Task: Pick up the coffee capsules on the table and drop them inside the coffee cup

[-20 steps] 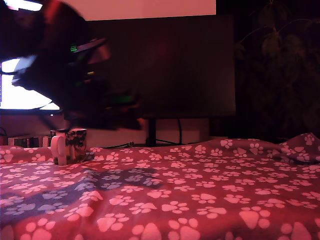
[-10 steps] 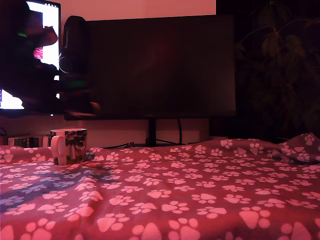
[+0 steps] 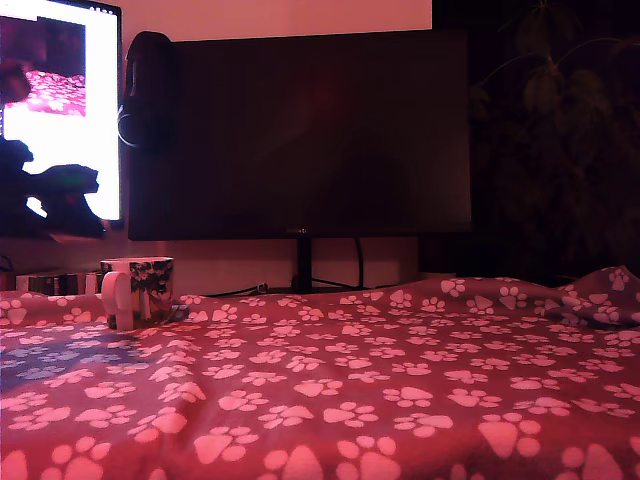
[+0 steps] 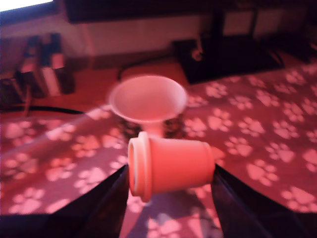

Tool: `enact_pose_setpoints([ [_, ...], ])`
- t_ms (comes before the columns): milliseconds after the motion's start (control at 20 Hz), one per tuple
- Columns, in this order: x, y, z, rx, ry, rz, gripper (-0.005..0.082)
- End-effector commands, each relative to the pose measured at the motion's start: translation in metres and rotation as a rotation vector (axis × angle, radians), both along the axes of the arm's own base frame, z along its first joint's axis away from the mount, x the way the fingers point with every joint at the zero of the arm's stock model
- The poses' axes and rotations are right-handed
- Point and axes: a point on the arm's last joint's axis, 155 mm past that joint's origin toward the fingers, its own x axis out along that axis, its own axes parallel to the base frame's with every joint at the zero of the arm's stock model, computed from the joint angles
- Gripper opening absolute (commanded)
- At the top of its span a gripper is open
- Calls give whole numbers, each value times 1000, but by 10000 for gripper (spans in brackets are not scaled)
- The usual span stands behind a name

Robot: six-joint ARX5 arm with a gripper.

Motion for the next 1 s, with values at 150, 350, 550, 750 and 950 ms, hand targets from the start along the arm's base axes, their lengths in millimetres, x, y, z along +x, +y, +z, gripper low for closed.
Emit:
enact_pose_setpoints([
  [150, -4, 1, -5, -2, 8, -11, 160],
  [350, -4, 1, -3, -2, 1, -12, 160],
  [550, -3, -2, 0, -5, -11, -25, 160],
  [750, 1, -10, 18, -26, -79, -64, 160],
  [950, 9, -13, 23, -33, -85, -73, 160],
])
